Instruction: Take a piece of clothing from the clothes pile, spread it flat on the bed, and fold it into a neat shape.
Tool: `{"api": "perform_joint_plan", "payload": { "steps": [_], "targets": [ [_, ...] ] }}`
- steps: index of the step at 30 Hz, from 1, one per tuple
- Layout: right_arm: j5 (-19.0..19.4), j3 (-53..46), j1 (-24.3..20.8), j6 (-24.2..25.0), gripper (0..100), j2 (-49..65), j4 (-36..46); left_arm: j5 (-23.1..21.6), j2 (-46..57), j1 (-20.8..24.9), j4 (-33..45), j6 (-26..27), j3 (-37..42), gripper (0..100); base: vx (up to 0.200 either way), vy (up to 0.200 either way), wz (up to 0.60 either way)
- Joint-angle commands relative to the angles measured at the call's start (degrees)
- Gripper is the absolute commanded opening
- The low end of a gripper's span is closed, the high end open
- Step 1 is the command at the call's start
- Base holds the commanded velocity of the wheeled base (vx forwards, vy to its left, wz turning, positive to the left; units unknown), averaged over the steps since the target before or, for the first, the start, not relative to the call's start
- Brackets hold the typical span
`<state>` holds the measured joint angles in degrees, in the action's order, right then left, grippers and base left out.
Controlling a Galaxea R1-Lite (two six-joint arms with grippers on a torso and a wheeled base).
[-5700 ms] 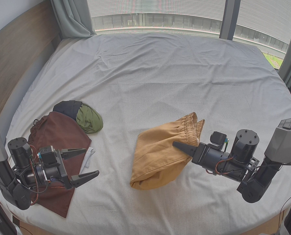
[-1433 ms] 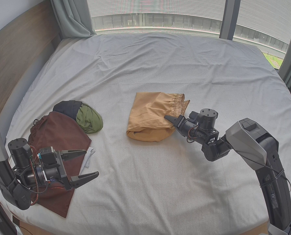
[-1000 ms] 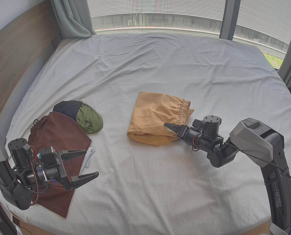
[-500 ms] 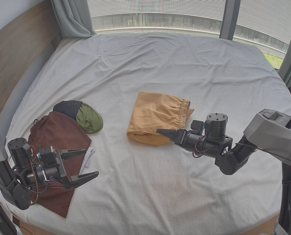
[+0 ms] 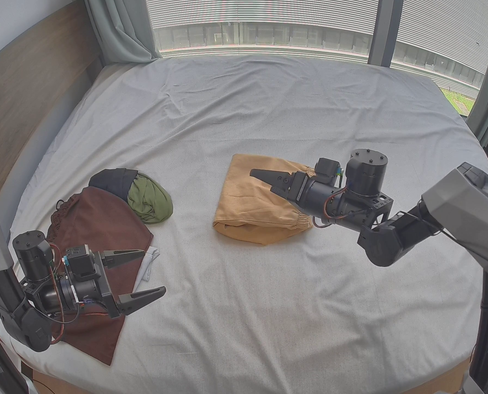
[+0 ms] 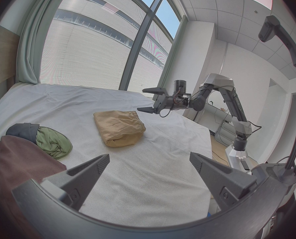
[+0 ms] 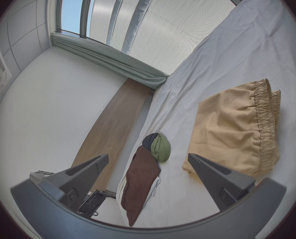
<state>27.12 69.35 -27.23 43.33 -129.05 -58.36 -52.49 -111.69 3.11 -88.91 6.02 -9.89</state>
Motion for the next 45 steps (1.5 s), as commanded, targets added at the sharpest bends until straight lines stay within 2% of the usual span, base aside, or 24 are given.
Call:
{"api": "perform_joint_plan", "payload": {
  "steps": [1,7,19,29,36,45],
  "targets": [
    [0.21,12.3,2.01,0.36,100,-13.16,2.72,0.02,-0.19,0.23,-0.04,-0.05,0.13,100,0.0,0.0,0.0],
    [0.03,16.52,4.03,0.27,100,-18.34,4.3,0.02,-0.02,-0.03,-0.04,-0.05,0.22,100,0.0,0.0,0.0],
    [-0.14,12.47,8.69,-2.46,100,-19.93,1.75,0.02,0.16,-0.12,-0.04,-0.05,0.22,100,0.0,0.0,0.0],
    [-0.14,10.36,9.3,-2.54,100,-16.59,-3.34,0.02,0.16,0.06,-0.04,-0.05,0.39,100,0.0,0.0,0.0],
    [-0.05,17.92,10.36,-0.17,100,-13.6,-3.17,0.02,0.07,0.41,0.05,-0.05,0.39,100,0.0,0.0,0.0],
    [-0.14,30.84,11.24,-1.23,100,-24.5,0.61,0.02,-0.02,0.14,0.05,-0.05,0.75,100,0.0,0.0,0.0]
  ]
}}
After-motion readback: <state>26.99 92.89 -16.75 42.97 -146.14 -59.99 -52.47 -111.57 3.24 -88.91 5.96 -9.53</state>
